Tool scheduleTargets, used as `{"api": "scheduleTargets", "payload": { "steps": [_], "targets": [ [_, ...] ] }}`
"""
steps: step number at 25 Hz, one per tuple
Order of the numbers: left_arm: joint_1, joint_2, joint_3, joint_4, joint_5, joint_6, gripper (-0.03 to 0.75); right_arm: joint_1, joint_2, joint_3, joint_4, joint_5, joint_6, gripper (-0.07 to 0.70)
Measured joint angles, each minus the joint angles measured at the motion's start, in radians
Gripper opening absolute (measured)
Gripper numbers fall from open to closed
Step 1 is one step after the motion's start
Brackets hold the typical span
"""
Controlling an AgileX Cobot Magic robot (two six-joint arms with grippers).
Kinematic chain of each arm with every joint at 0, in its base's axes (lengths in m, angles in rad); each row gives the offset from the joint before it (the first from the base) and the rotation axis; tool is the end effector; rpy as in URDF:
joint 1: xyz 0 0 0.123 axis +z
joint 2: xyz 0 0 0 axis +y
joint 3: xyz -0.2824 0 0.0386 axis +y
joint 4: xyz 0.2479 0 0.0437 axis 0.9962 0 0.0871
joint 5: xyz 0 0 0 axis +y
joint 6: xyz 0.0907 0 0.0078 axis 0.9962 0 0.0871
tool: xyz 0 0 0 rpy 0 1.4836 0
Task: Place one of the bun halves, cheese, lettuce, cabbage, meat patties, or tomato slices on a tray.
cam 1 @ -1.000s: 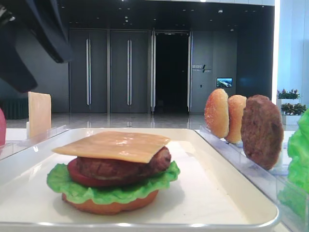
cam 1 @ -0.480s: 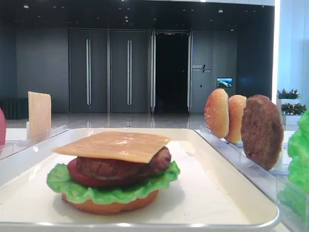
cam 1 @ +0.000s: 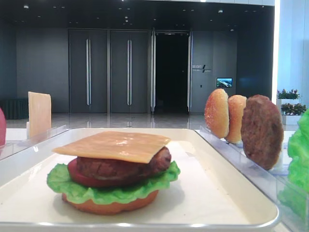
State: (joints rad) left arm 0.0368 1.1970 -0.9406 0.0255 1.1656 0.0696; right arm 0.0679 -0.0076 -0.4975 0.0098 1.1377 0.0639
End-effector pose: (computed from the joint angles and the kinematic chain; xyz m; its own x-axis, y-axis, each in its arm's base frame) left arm 0.2046 0.0097 0.2909 -0.9719 0.0438 -0.2314 0.0352 0.9985 0.0413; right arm -0.0092 0.0002 0.2703 -0.5215 0.0327 -0.8526 -0.0401 0.9972 0.0627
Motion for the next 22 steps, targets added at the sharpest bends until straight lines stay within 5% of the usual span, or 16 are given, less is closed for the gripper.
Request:
{"api": "scheduleTargets", "payload": {
  "steps": [11, 22],
  "targets": [
    [0.0, -0.273, 0.282, -0.033, 0.005, -0.012, 0.503, 0.0, 0.0, 0.0, 0.0, 0.0, 0.0, 0.482],
    [0.0, -0.719, 0.47, -0.034, -0.068, -0.017, 0.503, 0.0, 0.0, 0.0, 0.0, 0.0, 0.0, 0.482]
  ]
}}
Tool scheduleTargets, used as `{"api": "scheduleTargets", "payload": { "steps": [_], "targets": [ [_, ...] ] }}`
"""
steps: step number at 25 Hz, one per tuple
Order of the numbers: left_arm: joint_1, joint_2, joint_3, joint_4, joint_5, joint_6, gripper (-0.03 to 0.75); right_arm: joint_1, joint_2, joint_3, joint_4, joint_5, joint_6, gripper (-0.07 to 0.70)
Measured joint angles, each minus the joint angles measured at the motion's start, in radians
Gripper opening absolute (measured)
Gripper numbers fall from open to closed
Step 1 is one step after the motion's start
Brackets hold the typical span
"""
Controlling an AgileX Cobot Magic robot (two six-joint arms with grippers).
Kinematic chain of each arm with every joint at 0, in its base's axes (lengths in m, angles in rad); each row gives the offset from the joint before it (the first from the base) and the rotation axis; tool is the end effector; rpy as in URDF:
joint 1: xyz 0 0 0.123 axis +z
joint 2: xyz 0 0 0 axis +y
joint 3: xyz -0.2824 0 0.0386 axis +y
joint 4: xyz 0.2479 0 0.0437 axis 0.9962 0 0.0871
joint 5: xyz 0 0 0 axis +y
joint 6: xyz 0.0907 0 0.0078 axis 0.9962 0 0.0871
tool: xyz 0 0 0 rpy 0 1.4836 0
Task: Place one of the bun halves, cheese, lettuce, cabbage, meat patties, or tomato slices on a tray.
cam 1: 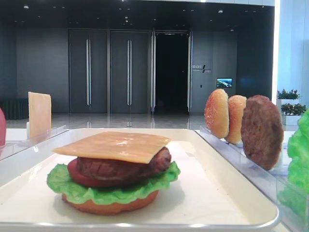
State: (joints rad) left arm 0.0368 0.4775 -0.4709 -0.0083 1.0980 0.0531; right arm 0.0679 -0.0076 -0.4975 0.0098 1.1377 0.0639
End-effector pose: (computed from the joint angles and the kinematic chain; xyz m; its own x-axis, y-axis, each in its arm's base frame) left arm 0.0628 0.0016 0.2516 -0.8508 0.0180 -0.5253 0.0090 0.9998 0.0196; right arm -0.0092 0.0002 0.2703 -0.5215 0.0327 -0.8526 -0.0401 0.9972 0.0627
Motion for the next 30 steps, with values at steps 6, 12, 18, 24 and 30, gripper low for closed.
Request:
{"api": "scheduleTargets", "payload": {
  "steps": [6, 12, 18, 24, 30],
  "targets": [
    [0.0, -0.186, 0.0, 0.0, 0.0, -0.003, 0.503, 0.0, 0.0, 0.0, 0.0, 0.0, 0.0, 0.481],
    [0.0, -0.334, 0.0, 0.0, 0.003, -0.003, 0.503, 0.0, 0.0, 0.0, 0.0, 0.0, 0.0, 0.481],
    [0.0, -0.463, 0.0, 0.0, 0.01, -0.006, 0.503, 0.0, 0.0, 0.0, 0.0, 0.0, 0.0, 0.481],
    [0.0, -0.493, 0.0, 0.001, 0.012, -0.009, 0.503, 0.0, 0.0, 0.0, 0.0, 0.0, 0.0, 0.481],
    [0.0, -0.493, 0.0, 0.001, 0.012, -0.009, 0.503, 0.0, 0.0, 0.0, 0.0, 0.0, 0.0, 0.481]
  ]
}}
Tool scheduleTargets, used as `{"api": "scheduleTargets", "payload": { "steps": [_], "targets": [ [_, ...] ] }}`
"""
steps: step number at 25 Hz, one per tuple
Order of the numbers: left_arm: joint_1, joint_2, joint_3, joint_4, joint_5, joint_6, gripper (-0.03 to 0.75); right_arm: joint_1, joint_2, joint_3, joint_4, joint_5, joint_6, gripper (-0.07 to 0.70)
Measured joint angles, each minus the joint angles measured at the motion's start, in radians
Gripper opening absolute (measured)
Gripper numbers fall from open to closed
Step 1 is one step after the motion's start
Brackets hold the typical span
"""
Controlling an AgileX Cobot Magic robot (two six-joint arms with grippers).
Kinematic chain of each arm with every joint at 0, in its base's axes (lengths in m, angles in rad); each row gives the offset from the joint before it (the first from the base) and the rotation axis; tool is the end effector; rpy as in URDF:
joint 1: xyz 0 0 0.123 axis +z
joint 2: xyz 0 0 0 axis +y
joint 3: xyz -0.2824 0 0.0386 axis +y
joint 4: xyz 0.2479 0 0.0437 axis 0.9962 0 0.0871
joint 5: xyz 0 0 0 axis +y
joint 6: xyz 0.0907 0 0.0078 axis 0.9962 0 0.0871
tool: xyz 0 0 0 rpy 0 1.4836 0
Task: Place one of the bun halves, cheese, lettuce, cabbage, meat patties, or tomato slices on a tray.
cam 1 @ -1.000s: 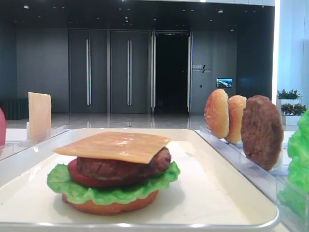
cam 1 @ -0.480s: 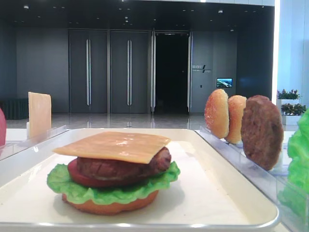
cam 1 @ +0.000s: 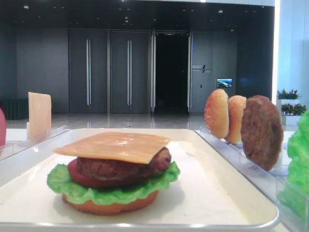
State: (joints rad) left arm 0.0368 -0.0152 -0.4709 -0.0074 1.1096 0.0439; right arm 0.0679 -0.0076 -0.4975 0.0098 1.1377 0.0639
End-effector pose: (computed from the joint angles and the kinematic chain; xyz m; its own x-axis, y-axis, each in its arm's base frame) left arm -0.0060 -0.0008 0.2651 -0.5114 0.0218 -0.8590 -0.0103 0.9994 0.0315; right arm -0.0092 0.0002 0.2703 -0.5215 0.0327 -0.8526 -0.0401 0.9972 0.0627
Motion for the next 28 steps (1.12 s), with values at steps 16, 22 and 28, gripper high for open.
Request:
{"api": "scheduleTargets", "payload": {
  "steps": [16, 22, 28],
  "targets": [
    [0.0, 0.0, 0.0, -0.001, 0.0, 0.0, 0.503, 0.0, 0.0, 0.0, 0.0, 0.0, 0.0, 0.481],
    [0.0, 0.0, 0.0, -0.001, 0.0, 0.0, 0.503, 0.0, 0.0, 0.0, 0.0, 0.0, 0.0, 0.481],
    [0.0, 0.0, 0.0, -0.001, 0.0, 0.0, 0.503, 0.0, 0.0, 0.0, 0.0, 0.0, 0.0, 0.481]
  ]
}}
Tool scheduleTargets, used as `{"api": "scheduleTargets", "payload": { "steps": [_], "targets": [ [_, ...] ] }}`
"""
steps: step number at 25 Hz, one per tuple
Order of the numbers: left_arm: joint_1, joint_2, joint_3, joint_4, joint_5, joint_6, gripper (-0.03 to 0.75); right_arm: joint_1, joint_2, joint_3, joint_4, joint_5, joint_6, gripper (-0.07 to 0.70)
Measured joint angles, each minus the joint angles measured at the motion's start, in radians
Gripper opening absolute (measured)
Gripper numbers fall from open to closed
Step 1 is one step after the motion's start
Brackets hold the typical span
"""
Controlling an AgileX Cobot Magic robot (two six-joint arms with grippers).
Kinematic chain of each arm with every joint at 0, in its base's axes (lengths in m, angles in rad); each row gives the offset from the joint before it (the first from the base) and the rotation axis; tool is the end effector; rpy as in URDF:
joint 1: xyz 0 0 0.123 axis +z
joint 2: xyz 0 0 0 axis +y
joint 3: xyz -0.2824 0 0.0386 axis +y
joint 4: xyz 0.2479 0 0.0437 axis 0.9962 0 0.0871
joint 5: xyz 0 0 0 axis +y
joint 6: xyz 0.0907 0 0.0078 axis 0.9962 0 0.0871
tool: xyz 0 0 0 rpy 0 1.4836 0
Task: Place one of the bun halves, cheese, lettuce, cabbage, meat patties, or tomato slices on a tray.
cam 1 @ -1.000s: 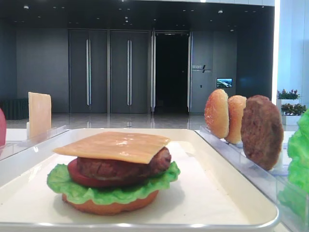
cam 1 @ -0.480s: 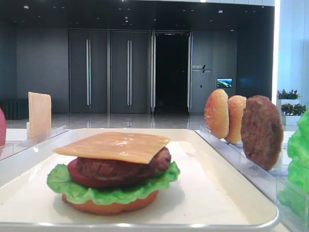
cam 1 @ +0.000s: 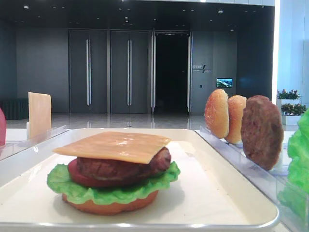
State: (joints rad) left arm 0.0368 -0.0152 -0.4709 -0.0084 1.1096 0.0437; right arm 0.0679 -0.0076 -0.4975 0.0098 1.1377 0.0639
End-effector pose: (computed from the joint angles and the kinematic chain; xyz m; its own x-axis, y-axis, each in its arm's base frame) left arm -0.0060 -0.0009 0.2651 -0.5114 0.0211 -0.8591 -0.0099 0.9995 0.0305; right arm -0.0092 0.0002 0.2703 -0.5215 0.0327 -0.8526 -0.0401 0.9972 0.0627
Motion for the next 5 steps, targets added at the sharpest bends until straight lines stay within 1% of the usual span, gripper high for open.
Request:
{"api": "scheduleTargets", "payload": {
  "steps": [5],
  "targets": [
    [0.0, 0.0, 0.0, 0.0, 0.0, 0.0, 0.503, 0.0, 0.0, 0.0, 0.0, 0.0, 0.0, 0.481]
  ]
}}
